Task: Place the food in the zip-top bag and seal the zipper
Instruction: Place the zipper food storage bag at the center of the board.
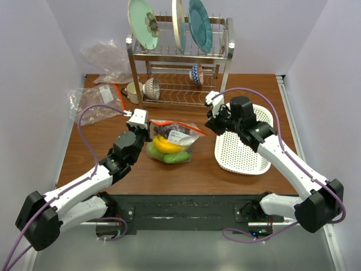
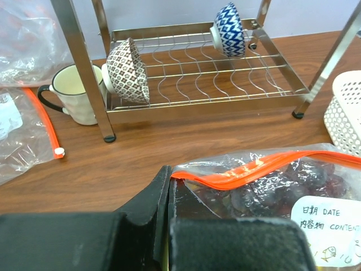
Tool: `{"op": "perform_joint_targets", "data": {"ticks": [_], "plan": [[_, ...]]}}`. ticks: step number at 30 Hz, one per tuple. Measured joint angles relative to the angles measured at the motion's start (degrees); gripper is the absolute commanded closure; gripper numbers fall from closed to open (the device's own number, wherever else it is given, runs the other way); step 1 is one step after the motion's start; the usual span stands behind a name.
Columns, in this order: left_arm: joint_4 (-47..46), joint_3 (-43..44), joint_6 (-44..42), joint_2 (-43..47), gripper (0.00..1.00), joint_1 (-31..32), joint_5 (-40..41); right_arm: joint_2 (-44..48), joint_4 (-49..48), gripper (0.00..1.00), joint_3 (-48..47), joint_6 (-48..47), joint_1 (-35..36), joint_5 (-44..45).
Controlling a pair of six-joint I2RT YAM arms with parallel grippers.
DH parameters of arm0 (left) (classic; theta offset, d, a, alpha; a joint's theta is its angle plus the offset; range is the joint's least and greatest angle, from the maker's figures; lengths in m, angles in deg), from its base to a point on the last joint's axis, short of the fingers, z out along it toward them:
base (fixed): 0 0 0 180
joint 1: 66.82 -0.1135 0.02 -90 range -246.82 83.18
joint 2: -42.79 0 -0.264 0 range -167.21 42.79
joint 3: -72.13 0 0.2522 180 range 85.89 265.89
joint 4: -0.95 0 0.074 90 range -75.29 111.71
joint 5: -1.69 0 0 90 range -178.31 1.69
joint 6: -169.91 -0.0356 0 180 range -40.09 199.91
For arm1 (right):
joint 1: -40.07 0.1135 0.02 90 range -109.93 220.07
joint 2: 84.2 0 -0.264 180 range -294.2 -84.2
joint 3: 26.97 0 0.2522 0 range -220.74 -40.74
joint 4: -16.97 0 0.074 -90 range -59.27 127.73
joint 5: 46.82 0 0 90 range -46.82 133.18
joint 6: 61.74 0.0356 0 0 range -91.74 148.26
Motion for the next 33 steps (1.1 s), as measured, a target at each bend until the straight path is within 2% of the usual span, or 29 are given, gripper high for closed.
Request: {"op": "perform_joint_targets", "data": {"ticks": [9, 16, 24, 27, 28, 30, 31, 33], "plan": [[-5.5, 0.0, 1.7, -6.7, 1.0, -3.7, -0.8, 1.7, 0.1, 1.0, 7.3, 6.3, -1.3, 10.6], [-14.8, 0.0, 4.2, -15.3, 1.0, -7.9, -3.9, 2.4, -1.3, 1.0, 14.2, 14.8, -1.8, 20.0], [-23.6, 0.6, 5.5, -25.1, 1.0, -11.6, -7.1, -3.0, -5.1, 1.0, 16.1, 21.7, -2.0, 24.7], [-24.8, 1.0, 5.1, -26.7, 0.76, -12.1, -8.2, -6.1, -5.5, 0.95, 16.0, 22.5, -2.0, 25.8], [-24.9, 1.2, 5.0, -26.8, 0.64, -12.2, -8.5, -6.8, -5.4, 0.88, 15.9, 22.7, -2.0, 25.9], [-25.4, 1.4, 4.9, -26.7, 0.58, -12.2, -9.2, -8.5, -4.8, 0.79, 15.4, 22.9, -2.0, 26.0], [-25.9, 1.4, 5.2, -26.6, 0.54, -12.2, -9.5, -9.2, -4.3, 0.68, 15.0, 22.8, -2.0, 26.0], [-26.0, 1.4, 5.5, -25.9, 0.51, -12.2, -9.9, -9.9, -3.8, 0.6, 14.2, 23.5, -2.0, 26.2]]}}
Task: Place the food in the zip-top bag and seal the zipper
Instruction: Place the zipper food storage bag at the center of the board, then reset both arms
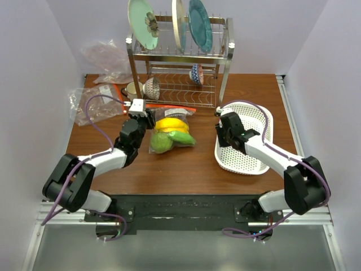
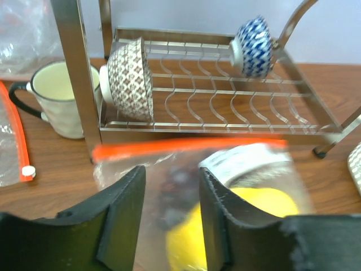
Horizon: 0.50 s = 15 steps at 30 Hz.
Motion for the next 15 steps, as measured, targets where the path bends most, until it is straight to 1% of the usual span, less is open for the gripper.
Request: {"op": "perform_joint_targets", "data": {"ticks": [1, 3, 5, 6, 7, 8, 9, 11, 12, 14, 15], "plan": [[0.0, 0.0, 0.3, 0.6, 0.48, 0.0, -0.1, -0.1, 0.4, 0.56, -0.4, 0.0, 0.0, 0.2], [0.1, 0.0, 0.5, 2.2, 0.46, 0.0, -0.2, 0.2, 0.9, 0.49, -1.0, 0.1, 0.0, 0.7], [0.6, 0.0, 0.7, 4.2, 0.42, 0.0, -0.2, 0.9, 1.2, 0.46, -1.1, 0.0, 0.0, 1.0], [1.5, 0.0, 0.7, 5.5, 0.41, 0.0, -0.2, 1.5, 1.6, 0.43, -1.1, -0.1, 0.0, 1.1], [2.3, 0.0, 0.9, 6.8, 0.37, 0.0, -0.2, 2.3, 1.8, 0.4, -1.1, -0.1, -0.1, 1.2], [3.9, 0.0, 0.9, 8.6, 0.36, 0.0, -0.2, 3.2, 2.1, 0.34, -1.1, -0.1, -0.1, 1.2], [5.2, -0.1, 0.9, 10.0, 0.34, 0.0, -0.2, 4.3, 2.5, 0.2, -1.2, -0.1, -0.1, 1.2], [8.9, 0.0, 1.2, 13.5, 0.28, 0.0, -0.2, 6.5, 2.8, 0.04, -1.6, 0.4, -0.1, 1.2], [11.8, 0.3, 1.5, 15.4, 0.25, 0.0, -0.1, 7.7, 2.9, 0.01, -1.9, 0.6, -0.1, 1.2], [16.4, 1.0, 2.3, 18.6, 0.19, 0.0, 0.0, 10.0, 3.2, 0.01, -2.8, 1.5, -0.1, 1.2], [18.9, 1.4, 2.5, 20.2, 0.14, 0.0, 0.0, 10.8, 3.6, 0.01, -3.4, 1.9, -0.1, 1.2]]}}
